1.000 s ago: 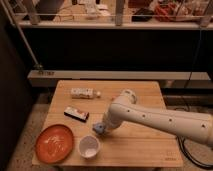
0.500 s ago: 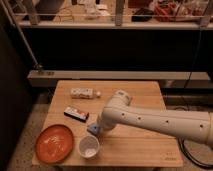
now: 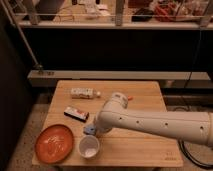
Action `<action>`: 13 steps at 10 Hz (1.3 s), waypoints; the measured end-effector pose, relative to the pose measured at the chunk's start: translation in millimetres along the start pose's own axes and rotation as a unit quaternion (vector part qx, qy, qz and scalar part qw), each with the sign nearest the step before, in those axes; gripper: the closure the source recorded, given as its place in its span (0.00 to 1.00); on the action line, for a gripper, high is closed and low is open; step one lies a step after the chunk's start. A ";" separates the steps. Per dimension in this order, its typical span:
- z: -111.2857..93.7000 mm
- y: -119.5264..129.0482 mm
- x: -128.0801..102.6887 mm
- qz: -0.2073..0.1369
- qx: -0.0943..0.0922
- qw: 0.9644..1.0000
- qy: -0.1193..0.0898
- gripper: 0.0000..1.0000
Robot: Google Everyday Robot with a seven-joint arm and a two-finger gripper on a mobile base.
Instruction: Place the white sponge in the ceramic bowl
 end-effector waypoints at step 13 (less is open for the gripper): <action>-14.2 -16.2 -63.7 -0.062 0.031 0.998 -0.015 1.00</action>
